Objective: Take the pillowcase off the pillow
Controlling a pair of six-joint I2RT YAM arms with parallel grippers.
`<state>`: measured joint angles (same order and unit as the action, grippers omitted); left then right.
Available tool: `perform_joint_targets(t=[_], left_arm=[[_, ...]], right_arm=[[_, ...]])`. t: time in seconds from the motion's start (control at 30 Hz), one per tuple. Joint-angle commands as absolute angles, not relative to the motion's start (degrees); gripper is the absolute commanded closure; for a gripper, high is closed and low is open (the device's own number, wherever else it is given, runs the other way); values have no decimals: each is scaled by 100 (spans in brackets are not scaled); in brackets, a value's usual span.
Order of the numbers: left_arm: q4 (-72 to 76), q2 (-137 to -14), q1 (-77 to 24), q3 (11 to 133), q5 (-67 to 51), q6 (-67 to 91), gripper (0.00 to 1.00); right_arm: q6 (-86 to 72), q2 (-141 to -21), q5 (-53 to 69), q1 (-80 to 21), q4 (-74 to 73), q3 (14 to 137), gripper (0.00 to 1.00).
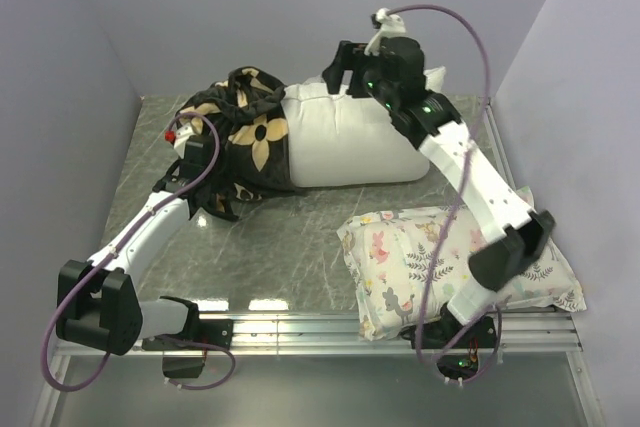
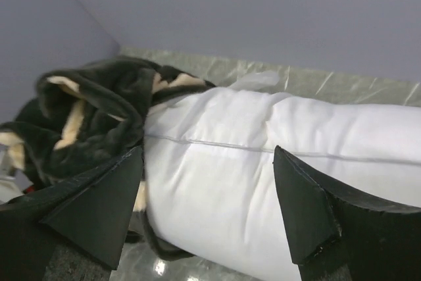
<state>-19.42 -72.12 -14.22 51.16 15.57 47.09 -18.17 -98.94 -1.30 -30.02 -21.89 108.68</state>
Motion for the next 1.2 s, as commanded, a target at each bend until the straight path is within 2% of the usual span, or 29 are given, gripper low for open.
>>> perform_joint_targets(t=[0.0,0.17,0.33,0.43,0.57,0.73,0.9,0.97,1.07,1.1,1.17], left_arm=[[-1925,-7040,-1494,5405,1582,4553,99],[-1942,-6988,-1521,5519,1564,4509,99],[-1978,-6935,-1538,5625,1556,4439,100],[-2013,-6935,-1556,5695,1556,4421,99],[-2083,-6987,-1608,5836,1538,4368,100],[-2162,-7101,-1626,6099,1556,4237,100],[-2241,-7382,-1635,6433,1459,4131,99],[-2267,-7479,-1661,6512,1450,4070,100],[-2355,-7567,-1670,6671,1450,3999,99],[-2390,-7576,-1670,6732,1476,3982,100],[-2426,-7629,-1670,6794,1503,3911,99]], right_arm=[[-1740,-9081,-500,-3076,-1978,10085,13],[-1784,-8071,-1141,-3497,-1654,8397,13],[-2083,-7909,-1442,-4069,-696,6506,10],[-2179,-8550,-1608,-4131,-274,6451,9],[-2092,-9761,-1845,-4131,-176,7100,7],[-2127,-10458,-1986,-4034,-254,7935,7],[-2197,-10696,-2030,-3929,139,8069,10],[-2232,-10766,-1925,-3868,299,8225,16],[-2224,-11170,-1890,-3788,-201,8778,50],[-2189,-11258,-1898,-3788,-307,9076,71],[-2162,-11390,-1881,-3771,-457,9263,79]])
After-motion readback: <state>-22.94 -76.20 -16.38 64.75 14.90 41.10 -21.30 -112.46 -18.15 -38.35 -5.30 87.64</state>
